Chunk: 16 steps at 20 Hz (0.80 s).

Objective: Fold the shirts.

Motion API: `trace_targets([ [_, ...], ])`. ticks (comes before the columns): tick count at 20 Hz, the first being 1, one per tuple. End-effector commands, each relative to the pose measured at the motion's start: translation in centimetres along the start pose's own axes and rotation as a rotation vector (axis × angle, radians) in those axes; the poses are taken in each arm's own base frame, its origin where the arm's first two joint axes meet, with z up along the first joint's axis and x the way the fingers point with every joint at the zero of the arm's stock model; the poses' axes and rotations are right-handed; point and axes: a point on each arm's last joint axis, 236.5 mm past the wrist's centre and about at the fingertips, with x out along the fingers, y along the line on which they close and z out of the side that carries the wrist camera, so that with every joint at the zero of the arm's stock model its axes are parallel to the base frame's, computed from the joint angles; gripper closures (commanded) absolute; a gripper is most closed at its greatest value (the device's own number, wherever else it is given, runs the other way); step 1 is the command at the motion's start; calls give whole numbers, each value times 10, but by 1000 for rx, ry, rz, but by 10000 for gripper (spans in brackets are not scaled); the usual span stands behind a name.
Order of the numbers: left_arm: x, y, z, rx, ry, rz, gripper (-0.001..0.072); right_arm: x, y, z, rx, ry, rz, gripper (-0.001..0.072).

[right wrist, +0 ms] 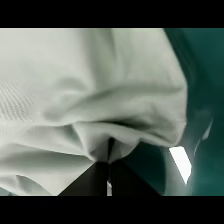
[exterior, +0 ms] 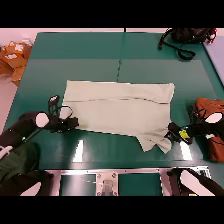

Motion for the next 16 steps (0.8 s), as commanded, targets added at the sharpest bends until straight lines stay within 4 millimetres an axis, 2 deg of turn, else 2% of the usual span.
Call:
trace_targets([
  [1, -6, 8, -6, 86, 48, 38, 689, -11, -5, -4, 12, -19, -34, 688],
  [3, -7, 5, -9, 118, 62, 28, 688, -19, 2, -2, 3, -38, -15, 688],
  [5, -17, -5, 5, 158, 34, 11, 688, -35, 19, 11, -12, -79, 31, 688],
  [9, -55, -42, 63, 251, -116, -37, 689, -90, 76, 50, -66, -222, 189, 688],
  [11, -62, -57, 91, 290, -153, -43, 689, -113, 97, 70, -98, -269, 223, 688],
  [13, -56, -68, 115, 312, -143, -39, 689, -122, 113, 89, -132, -291, 226, 688],
  [16, -34, -76, 149, 327, -118, -12, 689, -122, 131, 128, -149, -322, 232, 687],
])
